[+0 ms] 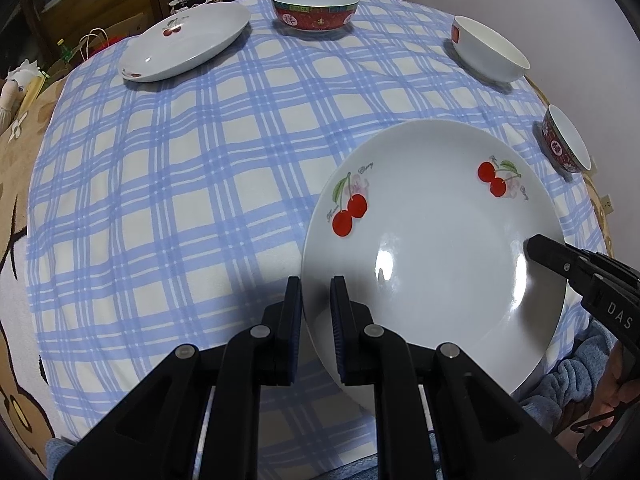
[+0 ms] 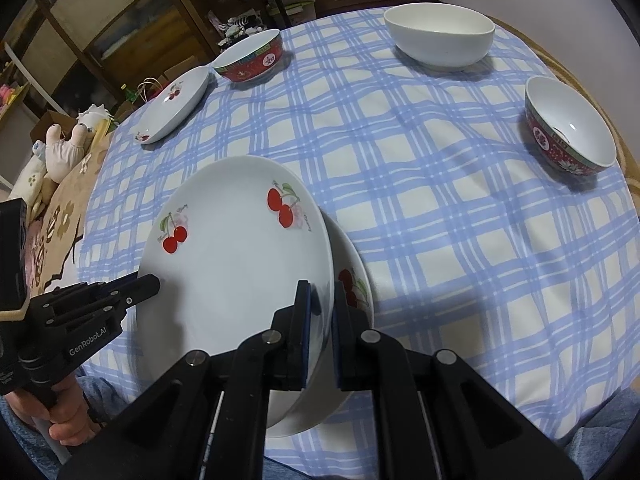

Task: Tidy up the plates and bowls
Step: 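Stack the two held cherry plates together and lower them toward the tablecloth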

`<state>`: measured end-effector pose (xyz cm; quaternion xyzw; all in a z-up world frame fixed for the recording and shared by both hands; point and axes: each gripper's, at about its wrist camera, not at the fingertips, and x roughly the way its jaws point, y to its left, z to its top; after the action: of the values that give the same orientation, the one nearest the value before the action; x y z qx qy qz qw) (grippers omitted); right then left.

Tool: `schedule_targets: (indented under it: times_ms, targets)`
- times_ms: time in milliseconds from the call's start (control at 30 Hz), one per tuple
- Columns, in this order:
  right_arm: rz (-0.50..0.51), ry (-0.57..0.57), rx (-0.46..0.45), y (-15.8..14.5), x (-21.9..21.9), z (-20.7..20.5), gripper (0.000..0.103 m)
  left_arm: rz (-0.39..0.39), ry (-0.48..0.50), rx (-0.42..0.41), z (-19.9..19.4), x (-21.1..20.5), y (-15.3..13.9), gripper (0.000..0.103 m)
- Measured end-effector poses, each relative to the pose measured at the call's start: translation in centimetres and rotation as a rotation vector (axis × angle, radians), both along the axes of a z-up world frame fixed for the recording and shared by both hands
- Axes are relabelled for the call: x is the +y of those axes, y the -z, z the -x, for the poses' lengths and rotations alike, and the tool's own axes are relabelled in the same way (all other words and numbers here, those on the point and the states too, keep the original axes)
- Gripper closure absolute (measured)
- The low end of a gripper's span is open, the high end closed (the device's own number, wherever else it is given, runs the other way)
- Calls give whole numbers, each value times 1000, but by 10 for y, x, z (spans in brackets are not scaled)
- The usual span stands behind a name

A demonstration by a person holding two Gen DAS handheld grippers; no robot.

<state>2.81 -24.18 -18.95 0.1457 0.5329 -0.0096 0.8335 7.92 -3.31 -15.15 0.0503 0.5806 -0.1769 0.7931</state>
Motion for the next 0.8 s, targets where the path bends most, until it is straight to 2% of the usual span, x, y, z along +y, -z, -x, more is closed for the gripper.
schedule_targets:
  times_ms: [800]
  targets:
    - [2,37,35,11,-7,-3,92,-9,28,0,0,-8,5,89]
